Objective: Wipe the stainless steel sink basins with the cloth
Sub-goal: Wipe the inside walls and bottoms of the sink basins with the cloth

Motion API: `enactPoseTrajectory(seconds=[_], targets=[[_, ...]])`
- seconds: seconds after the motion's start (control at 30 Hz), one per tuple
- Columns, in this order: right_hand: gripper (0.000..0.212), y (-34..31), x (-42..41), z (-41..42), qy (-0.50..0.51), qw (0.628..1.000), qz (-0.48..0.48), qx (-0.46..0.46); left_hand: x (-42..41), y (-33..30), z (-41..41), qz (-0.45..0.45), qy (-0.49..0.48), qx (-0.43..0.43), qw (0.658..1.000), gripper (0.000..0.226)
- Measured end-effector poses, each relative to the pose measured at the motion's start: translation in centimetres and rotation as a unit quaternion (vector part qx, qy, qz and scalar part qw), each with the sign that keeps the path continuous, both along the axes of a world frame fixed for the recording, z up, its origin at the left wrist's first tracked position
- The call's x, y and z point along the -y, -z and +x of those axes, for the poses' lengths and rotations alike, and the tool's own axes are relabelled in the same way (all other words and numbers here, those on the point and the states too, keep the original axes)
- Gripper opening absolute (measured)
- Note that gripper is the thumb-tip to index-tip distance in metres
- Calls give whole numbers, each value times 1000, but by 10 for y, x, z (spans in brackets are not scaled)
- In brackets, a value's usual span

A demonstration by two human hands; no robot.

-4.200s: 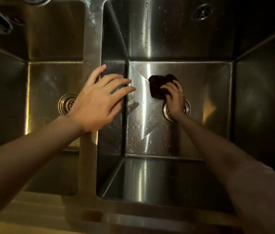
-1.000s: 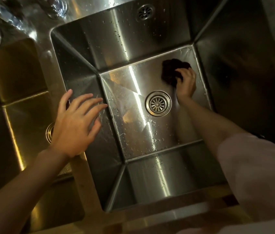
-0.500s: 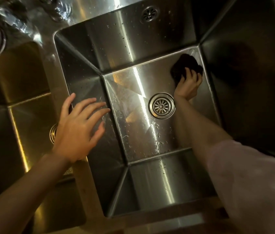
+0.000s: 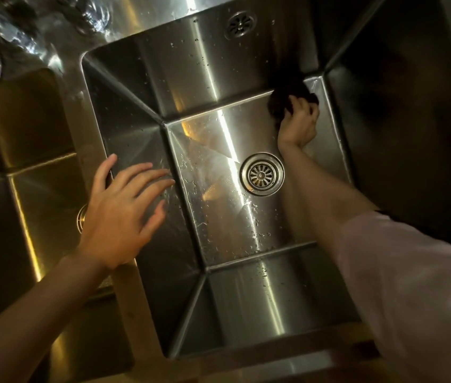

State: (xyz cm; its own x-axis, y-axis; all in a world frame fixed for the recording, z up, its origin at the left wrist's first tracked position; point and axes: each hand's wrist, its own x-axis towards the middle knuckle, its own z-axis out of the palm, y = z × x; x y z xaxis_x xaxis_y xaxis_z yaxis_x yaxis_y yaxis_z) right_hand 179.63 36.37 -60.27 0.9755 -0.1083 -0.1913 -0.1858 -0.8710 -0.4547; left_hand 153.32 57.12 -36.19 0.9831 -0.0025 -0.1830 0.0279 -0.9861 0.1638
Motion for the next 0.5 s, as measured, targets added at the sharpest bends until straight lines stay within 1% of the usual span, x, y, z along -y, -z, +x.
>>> enactPoseTrajectory(seconds=[0.07, 0.13, 0.2, 0.3, 0.4, 0.43, 0.5], targets=[[43, 7, 7, -16, -55, 998, 4, 1, 0, 0, 0, 3, 1, -1, 1000, 42], [43, 13, 17, -26, -70, 997, 14, 12, 0, 1, -1, 5, 1, -2, 1000, 42], [42, 15, 25, -26, -37, 999, 21, 18, -1, 2, -1, 5, 2, -2, 1000, 42], [40, 12, 32, -8, 48, 999, 15, 21, -2, 3, -1, 7, 2, -4, 1000, 42], [37, 4, 33, 21, 130, 990, 45, 14, -2, 3, -2, 5, 4, -2, 1000, 42], [37, 2, 32, 28, 140, 988, 61, 12, -2, 3, -2, 4, 4, 0, 1000, 41], [37, 1, 26, 36, 129, 986, 100, 17, -3, 4, -2, 5, 5, 4, 1000, 41]])
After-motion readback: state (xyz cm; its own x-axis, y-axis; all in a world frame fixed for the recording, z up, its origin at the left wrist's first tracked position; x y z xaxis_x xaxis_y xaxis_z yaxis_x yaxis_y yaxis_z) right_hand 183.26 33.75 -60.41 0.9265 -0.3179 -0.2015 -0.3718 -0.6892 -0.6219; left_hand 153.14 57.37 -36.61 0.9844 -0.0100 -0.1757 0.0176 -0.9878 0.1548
